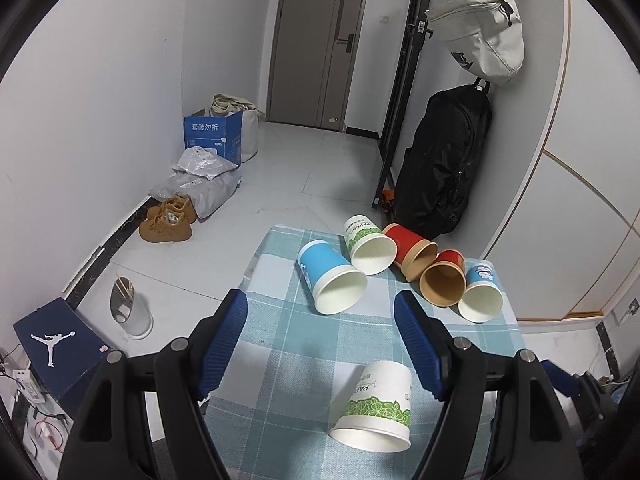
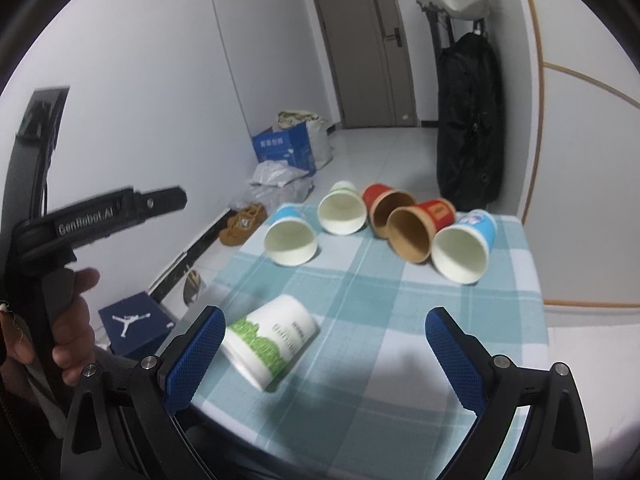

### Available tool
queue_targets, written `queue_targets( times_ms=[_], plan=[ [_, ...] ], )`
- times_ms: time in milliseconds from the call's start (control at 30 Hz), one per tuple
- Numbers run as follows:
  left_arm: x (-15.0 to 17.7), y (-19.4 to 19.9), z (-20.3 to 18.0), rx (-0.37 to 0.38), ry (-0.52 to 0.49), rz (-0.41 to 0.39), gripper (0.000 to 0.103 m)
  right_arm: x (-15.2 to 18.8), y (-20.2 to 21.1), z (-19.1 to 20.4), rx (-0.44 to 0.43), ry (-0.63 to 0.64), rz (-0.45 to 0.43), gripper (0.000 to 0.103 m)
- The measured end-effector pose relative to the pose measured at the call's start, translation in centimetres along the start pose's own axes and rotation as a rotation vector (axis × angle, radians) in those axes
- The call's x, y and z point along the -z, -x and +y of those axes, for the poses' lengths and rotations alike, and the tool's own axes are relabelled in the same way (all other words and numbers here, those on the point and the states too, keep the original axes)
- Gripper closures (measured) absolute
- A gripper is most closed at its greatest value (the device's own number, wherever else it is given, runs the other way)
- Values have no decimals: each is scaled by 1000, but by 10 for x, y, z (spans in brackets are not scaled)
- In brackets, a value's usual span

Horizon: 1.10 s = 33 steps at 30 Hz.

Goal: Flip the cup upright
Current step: 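Move the right gripper to the lying green-leaf cup and grasp its base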

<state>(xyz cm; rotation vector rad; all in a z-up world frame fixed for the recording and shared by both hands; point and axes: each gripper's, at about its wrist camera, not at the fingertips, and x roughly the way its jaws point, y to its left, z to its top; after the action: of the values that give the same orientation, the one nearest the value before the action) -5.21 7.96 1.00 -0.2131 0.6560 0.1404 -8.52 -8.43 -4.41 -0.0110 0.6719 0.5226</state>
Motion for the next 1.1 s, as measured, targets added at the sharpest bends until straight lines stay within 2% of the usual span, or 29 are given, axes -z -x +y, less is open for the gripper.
queue_targets(
  times_ms=[133,500,600,767,833,900,1100],
  plan=[
    [0,1,6,-10,13,-2,31,4,-7,10,-6,7,36,2],
    [3,-6,34,-1,129,77,31,27,-34,41,12,42,96,8],
    [5,-7,33,2,128,93,31,32,-44,48,28,70,118,15],
    [3,-4,35,2,123,77,31,36,-55,58,77,121,139,18],
    [2,-4,40,6,138,82,31,38,-57,62,118,162,140,26],
    [2,-3,46,4,162,80,31,40,-62,65,140,187,156,30],
    [2,-5,59,4,222,93,31,43,-70,64,169,196,179,49]
  ],
)
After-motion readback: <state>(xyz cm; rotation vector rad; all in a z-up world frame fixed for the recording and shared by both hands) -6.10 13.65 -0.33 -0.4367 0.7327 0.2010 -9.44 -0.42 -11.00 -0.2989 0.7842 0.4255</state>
